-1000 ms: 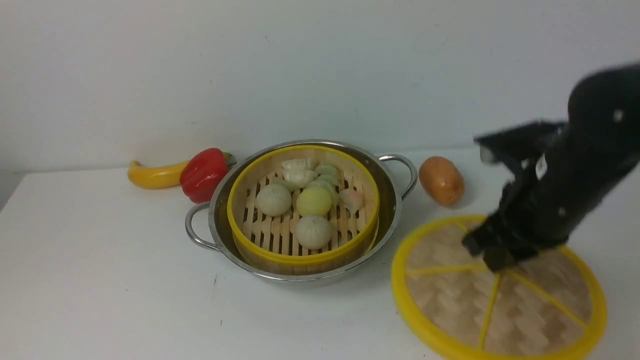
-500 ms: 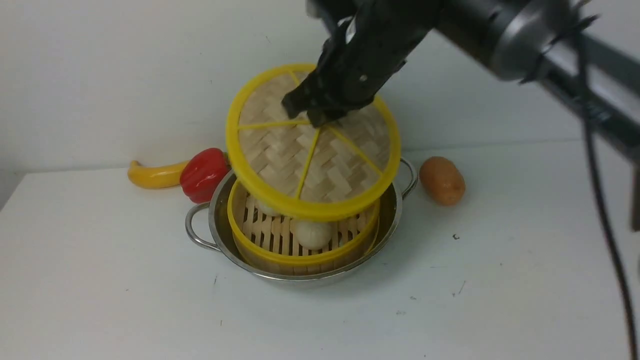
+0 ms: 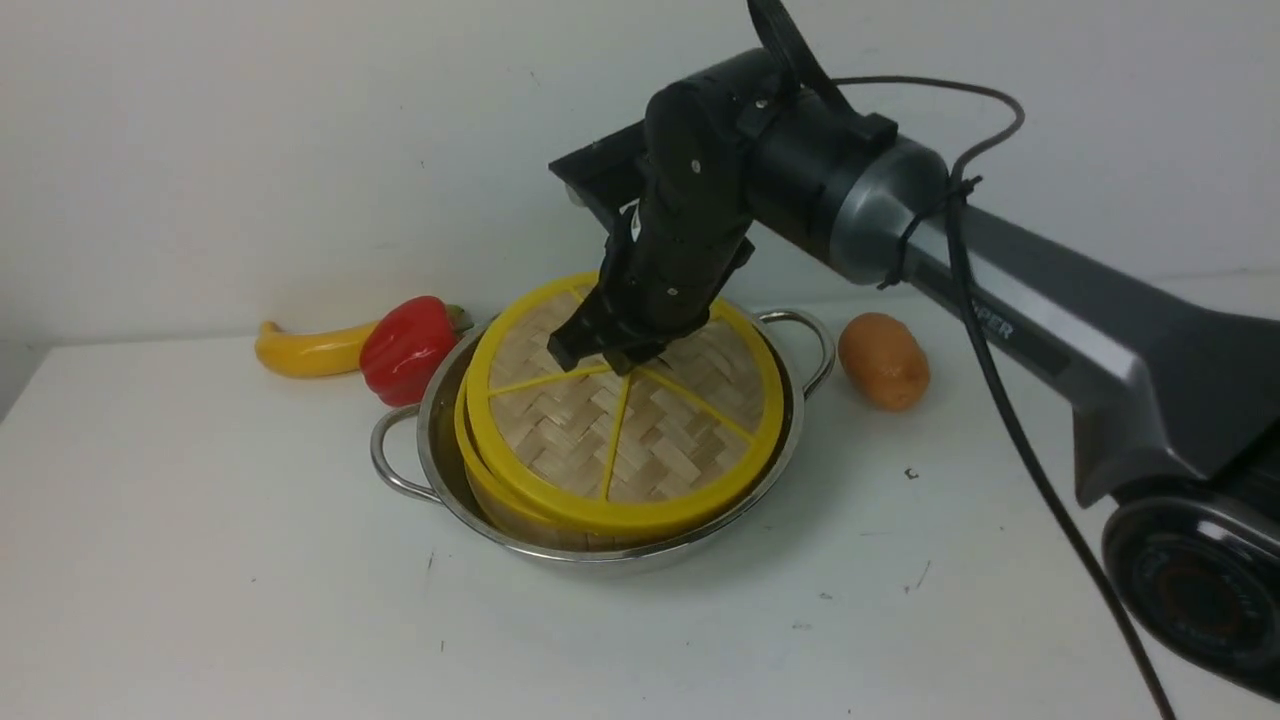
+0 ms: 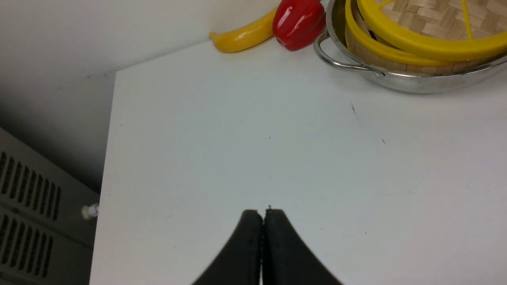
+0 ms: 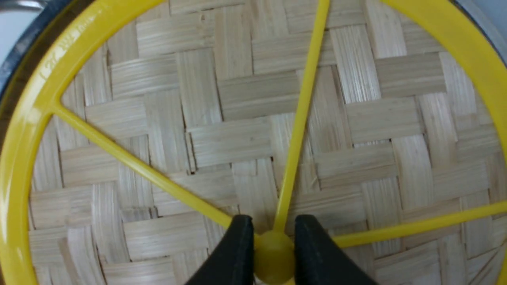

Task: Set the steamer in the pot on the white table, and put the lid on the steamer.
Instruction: 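Place the bamboo steamer lid onto the steamer basket in the pot with the right gripper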

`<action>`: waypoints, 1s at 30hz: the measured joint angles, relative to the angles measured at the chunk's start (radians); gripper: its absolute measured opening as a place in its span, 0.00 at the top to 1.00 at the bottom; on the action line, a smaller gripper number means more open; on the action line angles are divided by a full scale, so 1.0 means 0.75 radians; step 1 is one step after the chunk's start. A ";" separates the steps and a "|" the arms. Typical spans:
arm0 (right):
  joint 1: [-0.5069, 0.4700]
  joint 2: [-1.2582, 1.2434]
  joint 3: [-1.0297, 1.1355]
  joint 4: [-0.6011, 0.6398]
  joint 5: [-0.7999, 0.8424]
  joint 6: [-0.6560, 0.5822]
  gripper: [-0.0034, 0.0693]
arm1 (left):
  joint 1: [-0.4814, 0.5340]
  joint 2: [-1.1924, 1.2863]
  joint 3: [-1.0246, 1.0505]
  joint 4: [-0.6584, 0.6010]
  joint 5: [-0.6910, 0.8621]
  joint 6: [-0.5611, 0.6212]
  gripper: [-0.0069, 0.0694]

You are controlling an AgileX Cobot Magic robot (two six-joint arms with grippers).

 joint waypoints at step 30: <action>-0.001 0.037 -0.009 0.040 -0.130 -0.126 0.76 | 0.000 0.000 0.000 -0.001 0.000 -0.034 0.91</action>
